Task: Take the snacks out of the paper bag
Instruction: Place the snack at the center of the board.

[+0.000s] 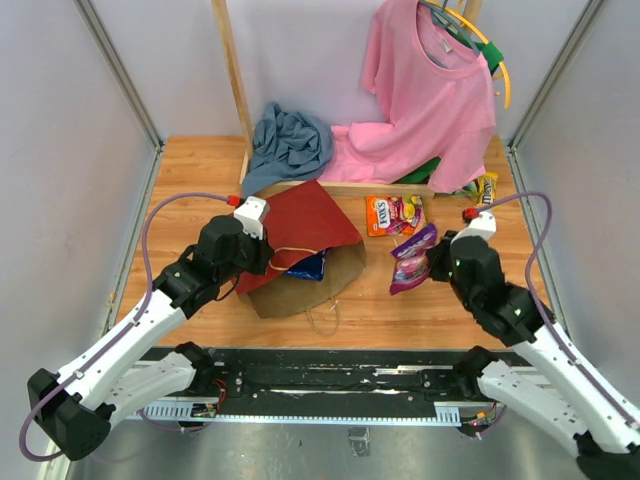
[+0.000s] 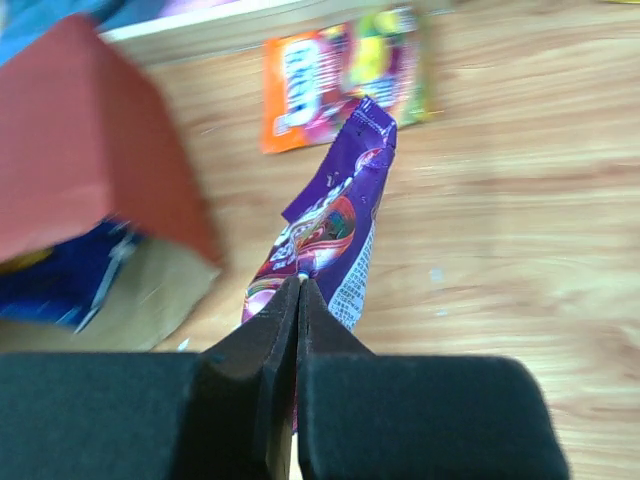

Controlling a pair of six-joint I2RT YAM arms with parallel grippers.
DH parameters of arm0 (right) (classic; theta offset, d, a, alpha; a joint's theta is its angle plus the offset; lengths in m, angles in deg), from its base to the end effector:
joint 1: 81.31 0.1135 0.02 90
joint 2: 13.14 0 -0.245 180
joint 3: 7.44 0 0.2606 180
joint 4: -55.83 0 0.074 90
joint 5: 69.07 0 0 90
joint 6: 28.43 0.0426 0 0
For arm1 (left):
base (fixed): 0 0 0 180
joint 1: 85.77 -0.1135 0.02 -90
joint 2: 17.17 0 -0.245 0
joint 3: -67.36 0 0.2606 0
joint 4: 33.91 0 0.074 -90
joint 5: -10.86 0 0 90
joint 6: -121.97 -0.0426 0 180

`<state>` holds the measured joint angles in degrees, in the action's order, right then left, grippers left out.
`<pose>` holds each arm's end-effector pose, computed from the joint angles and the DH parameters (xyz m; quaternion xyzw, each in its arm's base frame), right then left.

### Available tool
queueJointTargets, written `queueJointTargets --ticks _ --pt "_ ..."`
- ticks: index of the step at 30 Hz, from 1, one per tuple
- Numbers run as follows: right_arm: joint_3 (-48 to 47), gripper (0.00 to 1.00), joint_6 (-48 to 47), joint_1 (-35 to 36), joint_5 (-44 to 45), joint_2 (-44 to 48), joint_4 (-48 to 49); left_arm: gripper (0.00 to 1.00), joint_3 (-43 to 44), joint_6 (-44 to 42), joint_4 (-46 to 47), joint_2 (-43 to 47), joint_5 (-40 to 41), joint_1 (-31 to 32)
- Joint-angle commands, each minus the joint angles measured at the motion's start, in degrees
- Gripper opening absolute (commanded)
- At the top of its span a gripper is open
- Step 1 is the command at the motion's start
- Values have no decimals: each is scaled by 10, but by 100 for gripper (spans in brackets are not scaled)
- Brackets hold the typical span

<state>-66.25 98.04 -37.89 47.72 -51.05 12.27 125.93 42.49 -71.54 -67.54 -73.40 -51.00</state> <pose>0.1392 0.1053 0.3138 0.0791 0.8159 0.1985 0.5373 0.1856 -0.1237 0.2822 0.1565 0.8485 -0.1540 0.4815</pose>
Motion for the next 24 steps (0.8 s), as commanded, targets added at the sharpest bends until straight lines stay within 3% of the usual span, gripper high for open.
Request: queueJointTargets --ticks 1,6,9,18,24 --pt "-31 1 -110 -195 -106 -20 25 13 -2 -3 6 -4 5 -6" --pt "-28 1 -100 -453 -300 -80 98 13 -1 -4 7 -3 5 -6" --pt "-21 1 -63 -536 -363 -135 162 12 -1 -4 7 -3 4 -6" --pt "-84 1 0 -564 -306 -301 264 12 -1 -4 7 -5 2 -6" --pt "-15 1 49 -569 -241 -298 329 12 -2 -3 7 -5 4 -6"
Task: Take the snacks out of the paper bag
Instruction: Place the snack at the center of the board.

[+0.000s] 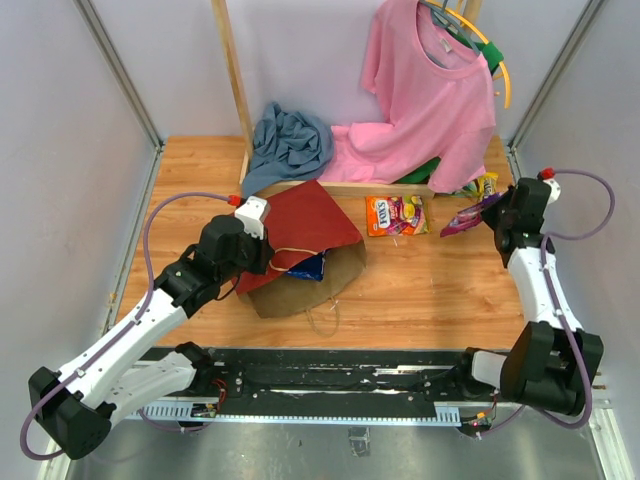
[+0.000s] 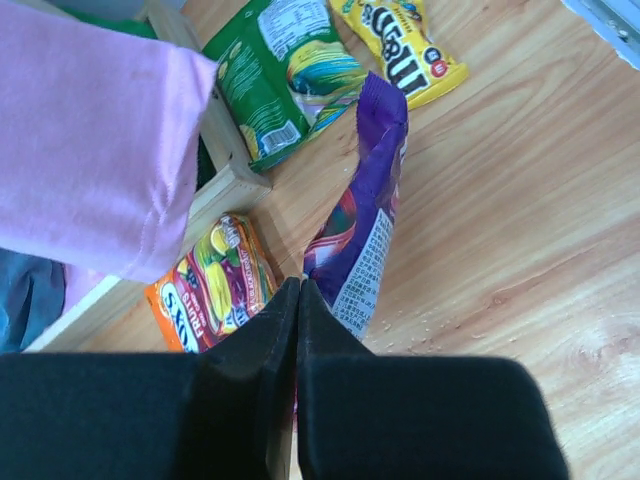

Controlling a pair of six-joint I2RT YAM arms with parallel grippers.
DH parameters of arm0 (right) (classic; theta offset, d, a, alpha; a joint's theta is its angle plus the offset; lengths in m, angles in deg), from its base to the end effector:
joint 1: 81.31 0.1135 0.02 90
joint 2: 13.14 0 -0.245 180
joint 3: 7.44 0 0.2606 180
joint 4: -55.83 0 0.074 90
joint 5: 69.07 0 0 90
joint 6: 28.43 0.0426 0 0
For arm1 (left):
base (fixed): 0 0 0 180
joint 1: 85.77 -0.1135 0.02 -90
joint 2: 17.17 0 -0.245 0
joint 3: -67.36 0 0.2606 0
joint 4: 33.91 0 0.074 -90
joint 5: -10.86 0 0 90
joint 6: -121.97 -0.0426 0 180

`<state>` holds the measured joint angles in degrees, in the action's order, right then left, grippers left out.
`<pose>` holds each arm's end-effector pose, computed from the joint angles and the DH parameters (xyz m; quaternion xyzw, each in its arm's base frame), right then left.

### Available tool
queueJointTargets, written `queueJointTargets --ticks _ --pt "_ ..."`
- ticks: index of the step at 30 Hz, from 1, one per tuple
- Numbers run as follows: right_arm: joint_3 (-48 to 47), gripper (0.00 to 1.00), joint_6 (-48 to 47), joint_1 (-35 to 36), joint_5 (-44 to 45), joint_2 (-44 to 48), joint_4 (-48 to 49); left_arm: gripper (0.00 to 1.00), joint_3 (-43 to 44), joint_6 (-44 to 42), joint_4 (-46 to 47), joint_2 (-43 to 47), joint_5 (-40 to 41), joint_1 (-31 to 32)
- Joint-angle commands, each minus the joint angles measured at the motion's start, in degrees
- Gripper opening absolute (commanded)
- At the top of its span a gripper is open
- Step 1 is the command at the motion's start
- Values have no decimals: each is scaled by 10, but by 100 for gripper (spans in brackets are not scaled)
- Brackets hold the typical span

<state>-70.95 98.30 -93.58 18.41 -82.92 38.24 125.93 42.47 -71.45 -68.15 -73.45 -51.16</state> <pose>0.2945 -0.0621 0.2678 0.3365 0.7673 0.1336 0.5292 0.1875 -0.1243 0.2802 0.1563 0.8509 -0.1520 0.4780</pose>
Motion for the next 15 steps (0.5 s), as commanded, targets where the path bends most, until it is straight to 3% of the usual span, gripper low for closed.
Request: queueJointTargets --ticks 1,9,15 --pt "50 1 60 -12 63 32 68 13 -3 -3 6 0 5 -4" --pt "209 1 156 -6 168 173 70 13 -1 -4 5 -4 1 -4" --pt "165 1 183 16 249 123 -7 13 -2 -3 4 -3 -1 -5"
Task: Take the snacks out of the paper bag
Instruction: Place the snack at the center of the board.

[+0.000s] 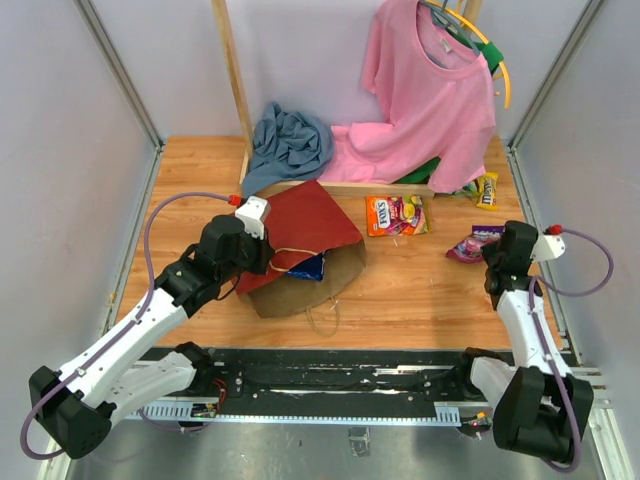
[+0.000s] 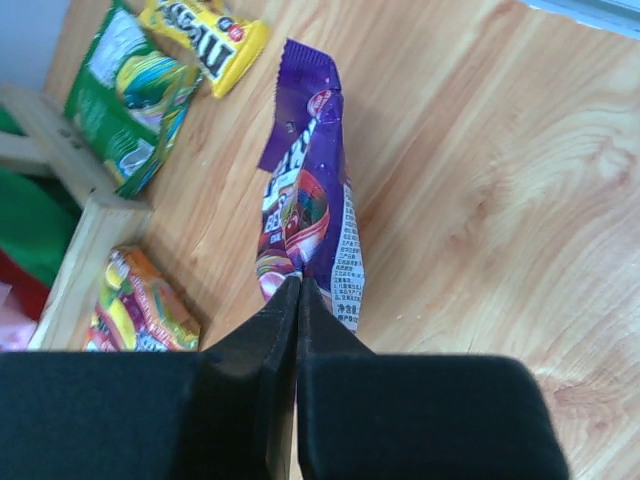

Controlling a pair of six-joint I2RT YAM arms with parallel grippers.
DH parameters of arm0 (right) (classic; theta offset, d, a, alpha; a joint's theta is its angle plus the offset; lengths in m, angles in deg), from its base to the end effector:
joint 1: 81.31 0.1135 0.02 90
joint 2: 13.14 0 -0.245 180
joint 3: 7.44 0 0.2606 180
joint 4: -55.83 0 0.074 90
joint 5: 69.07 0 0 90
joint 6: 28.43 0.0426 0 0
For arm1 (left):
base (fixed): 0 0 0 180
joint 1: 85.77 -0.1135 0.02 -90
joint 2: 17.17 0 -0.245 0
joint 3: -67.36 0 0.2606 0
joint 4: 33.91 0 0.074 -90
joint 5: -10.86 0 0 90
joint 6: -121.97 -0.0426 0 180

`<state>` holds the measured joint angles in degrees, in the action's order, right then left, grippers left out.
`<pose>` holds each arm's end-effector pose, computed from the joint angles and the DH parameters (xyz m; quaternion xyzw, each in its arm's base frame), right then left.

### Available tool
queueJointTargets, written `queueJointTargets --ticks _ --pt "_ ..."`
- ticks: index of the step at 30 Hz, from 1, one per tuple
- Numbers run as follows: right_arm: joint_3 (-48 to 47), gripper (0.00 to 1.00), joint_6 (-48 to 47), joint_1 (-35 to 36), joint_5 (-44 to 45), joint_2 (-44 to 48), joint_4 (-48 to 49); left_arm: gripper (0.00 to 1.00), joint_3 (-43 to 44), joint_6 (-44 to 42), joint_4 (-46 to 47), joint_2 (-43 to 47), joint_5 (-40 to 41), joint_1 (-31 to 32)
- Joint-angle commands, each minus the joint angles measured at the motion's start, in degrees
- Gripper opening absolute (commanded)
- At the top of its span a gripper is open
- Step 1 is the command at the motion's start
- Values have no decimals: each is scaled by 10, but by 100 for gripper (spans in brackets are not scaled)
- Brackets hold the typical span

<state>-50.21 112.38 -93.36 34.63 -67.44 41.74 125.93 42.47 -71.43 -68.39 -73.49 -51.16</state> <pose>0.2291 -0.0592 0.2105 0.4924 0.6838 0.0803 0.5325 0.1881 -0.1247 0.2793 0.1568 0.8518 -0.1516 0.4764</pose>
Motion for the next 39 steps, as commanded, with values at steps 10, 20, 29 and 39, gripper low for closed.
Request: queueJointTargets --ticks 10,20,29,39 --pt "-85 1 238 91 242 -105 -150 13 -2 -2 3 -4 3 -4" --pt "-133 1 380 190 304 -210 -164 13 -2 -2 2 -5 -2 -4" --pt "-184 1 400 201 320 -311 -128 13 -5 0 5 -2 -8 -5" --pt "-129 93 296 205 242 -265 -31 14 -5 0 6 0 -10 -4"
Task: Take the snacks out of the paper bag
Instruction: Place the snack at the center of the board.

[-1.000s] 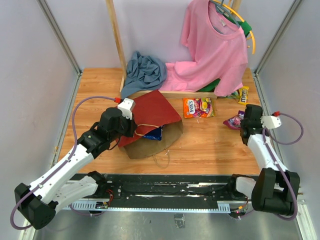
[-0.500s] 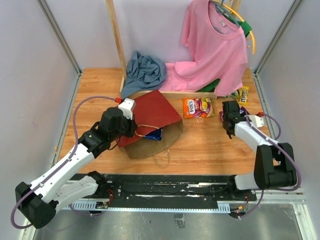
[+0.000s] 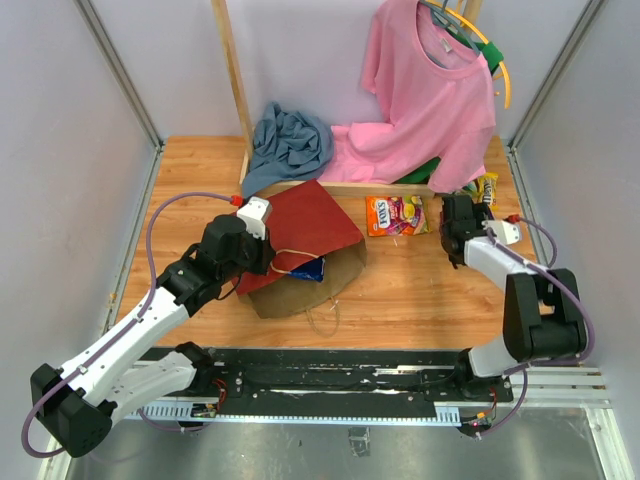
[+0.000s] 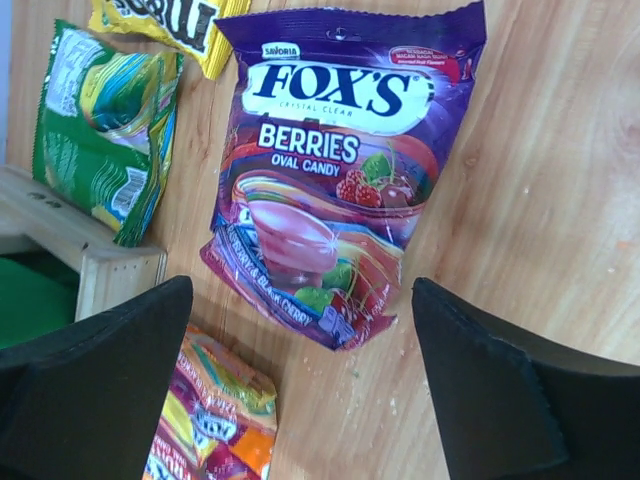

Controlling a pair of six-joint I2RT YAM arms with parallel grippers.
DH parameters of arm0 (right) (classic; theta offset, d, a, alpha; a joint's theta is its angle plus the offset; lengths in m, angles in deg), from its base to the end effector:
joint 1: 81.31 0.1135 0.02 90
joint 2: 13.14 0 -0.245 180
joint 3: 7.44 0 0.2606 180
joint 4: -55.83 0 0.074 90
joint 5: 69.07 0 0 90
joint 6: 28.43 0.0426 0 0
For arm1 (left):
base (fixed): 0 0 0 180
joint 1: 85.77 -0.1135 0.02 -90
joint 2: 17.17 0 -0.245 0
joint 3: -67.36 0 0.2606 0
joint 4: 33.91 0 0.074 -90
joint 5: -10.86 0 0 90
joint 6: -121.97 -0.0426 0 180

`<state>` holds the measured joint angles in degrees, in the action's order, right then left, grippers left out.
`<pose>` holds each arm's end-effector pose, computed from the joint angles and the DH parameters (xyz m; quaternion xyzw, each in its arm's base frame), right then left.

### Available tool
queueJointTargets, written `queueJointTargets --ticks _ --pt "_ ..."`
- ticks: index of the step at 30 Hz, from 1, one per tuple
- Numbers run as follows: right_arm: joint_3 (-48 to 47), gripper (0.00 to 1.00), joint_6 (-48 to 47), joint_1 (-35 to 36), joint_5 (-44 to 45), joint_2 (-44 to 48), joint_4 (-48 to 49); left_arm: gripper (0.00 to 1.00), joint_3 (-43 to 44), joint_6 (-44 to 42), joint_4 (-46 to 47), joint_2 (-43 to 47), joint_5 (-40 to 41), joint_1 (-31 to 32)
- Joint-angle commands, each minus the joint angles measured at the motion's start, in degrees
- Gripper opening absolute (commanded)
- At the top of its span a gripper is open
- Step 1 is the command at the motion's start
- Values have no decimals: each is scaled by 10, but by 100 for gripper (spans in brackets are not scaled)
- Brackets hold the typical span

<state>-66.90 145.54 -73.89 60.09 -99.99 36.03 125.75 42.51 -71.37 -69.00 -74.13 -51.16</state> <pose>0.3115 0.0134 0.1597 0.6394 0.6129 0.0281 0.4635 0.1893 -0.1261 0.2761 0.1601 0.8545 -0.1540 0.4696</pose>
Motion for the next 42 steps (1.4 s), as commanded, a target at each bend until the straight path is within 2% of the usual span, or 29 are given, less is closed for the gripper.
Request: queueJointTargets --ticks 1,4,7,13,16,20,22,29,34,39,42 --pt "50 92 -40 9 -6 80 26 13 -3 -1 5 6 -4 -4" --pt "77 79 -63 3 18 125 30 14 -2 -2 5 6 -7 -4" --pt "72 72 -119 -30 -16 131 37 14 -1 -3 6 6 -9 -5" --pt "20 62 -200 -110 -174 46 42 15 -4 -2 6 13 -8 -4" --pt "16 57 -211 -127 -190 26 41 15 -4 -2 7 16 -8 -5" --pt "29 43 -211 -154 -210 1 78 15 -4 -2 8 14 -10 -4" --pt "15 39 -216 -163 -222 -27 85 15 -3 -3 7 14 -10 -5" --pt "-32 31 -228 -175 -271 -122 95 15 -5 -2 6 14 -4 -5" --pt "-72 30 -230 -175 -291 -165 96 15 -5 -2 6 10 -2 -4" --pt "-109 28 -228 -175 -305 -192 92 15 -4 -2 6 6 1 -4" --pt "-107 27 -220 -173 -309 -179 95 15 -4 -2 5 5 5 -4"
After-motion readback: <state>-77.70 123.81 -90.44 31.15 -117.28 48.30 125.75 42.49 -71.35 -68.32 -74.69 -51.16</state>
